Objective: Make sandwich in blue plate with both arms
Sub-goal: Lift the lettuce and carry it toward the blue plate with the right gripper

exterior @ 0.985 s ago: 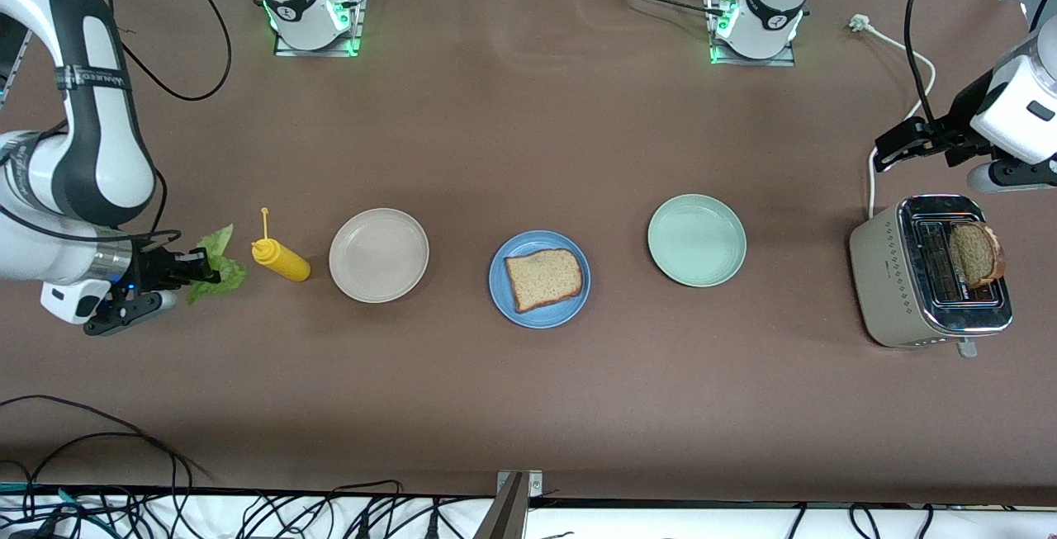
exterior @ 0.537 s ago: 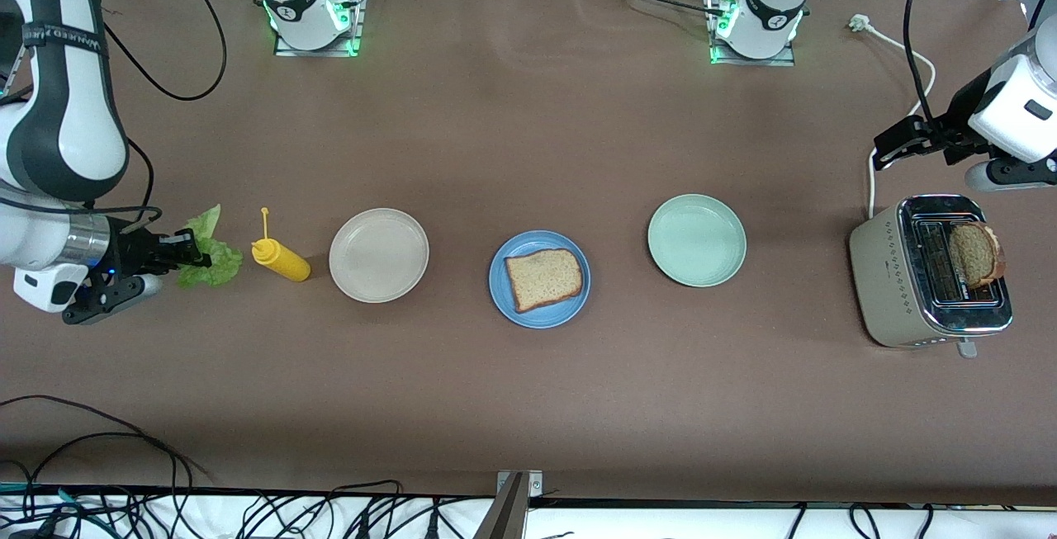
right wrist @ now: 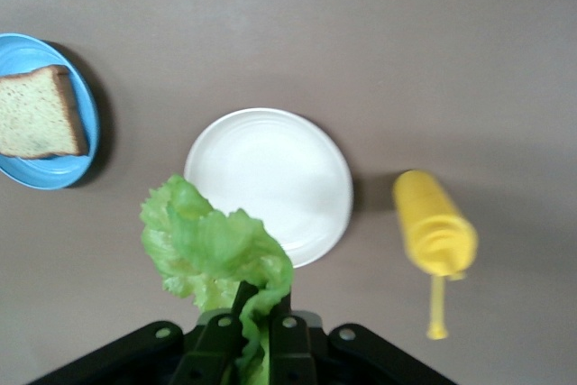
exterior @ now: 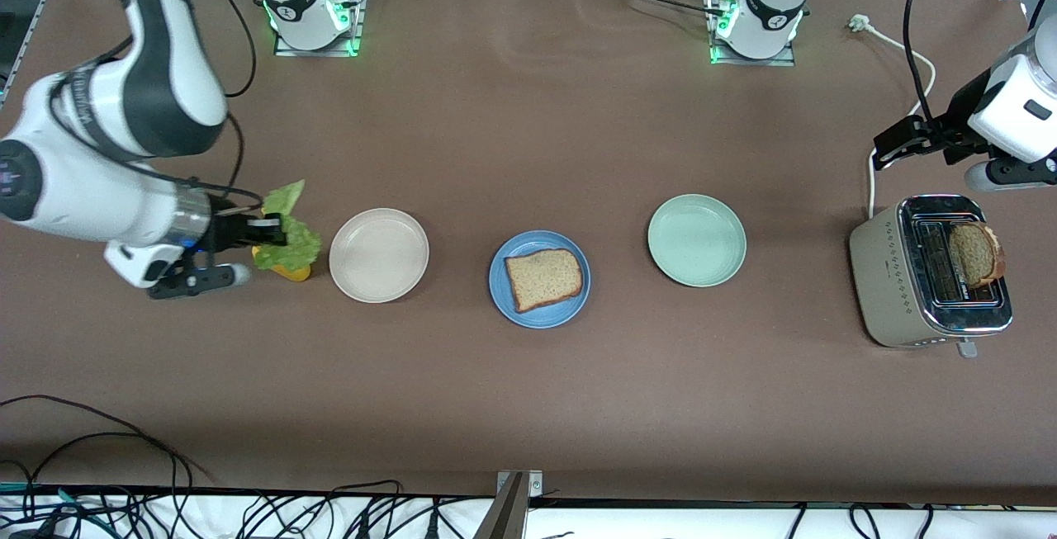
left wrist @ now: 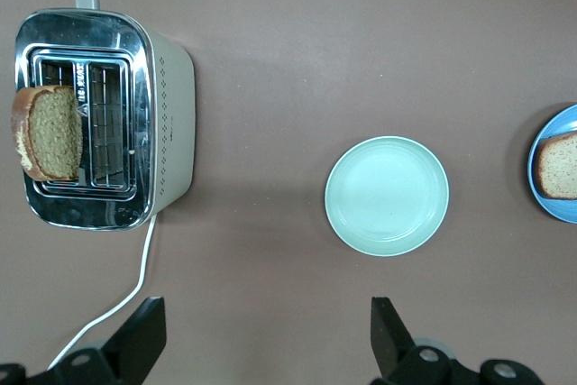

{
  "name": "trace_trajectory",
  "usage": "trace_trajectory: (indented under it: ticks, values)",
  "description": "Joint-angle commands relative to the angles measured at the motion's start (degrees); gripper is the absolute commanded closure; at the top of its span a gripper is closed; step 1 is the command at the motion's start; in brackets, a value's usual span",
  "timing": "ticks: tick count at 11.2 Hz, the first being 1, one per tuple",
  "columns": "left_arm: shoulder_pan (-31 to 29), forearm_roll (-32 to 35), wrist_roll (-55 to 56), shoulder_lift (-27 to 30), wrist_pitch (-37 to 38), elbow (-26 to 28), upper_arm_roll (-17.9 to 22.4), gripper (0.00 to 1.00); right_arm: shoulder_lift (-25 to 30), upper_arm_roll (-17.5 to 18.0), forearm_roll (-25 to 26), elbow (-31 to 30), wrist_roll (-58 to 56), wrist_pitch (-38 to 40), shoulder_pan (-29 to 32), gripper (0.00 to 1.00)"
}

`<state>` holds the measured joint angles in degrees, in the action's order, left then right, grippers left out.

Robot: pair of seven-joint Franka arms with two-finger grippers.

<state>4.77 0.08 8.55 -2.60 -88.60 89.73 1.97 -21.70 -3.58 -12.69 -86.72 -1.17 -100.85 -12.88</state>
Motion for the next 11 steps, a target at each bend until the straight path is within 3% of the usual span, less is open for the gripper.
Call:
trace_trajectory:
  ticks: [1,5,11]
  values:
    - [-0.20,-0.87,-1.17,1.63,-0.52,1.59,0.06,0.00,-1.85,-3.44,-3.38,2.61,9.84,0.91,-6.87,1.00]
    - [-0.20,-0.87,-1.25,1.54,-0.52,1.59,0.06,0.00,-7.28,-6.25,-4.27,8.13,20.83,0.39,-15.57,1.00]
    - [-0.20,-0.87,-1.25,1.54,-0.52,1.59,-0.03,0.00,-19.15,-6.17,-4.45,19.73,40.69,-3.21,-25.16,1.00]
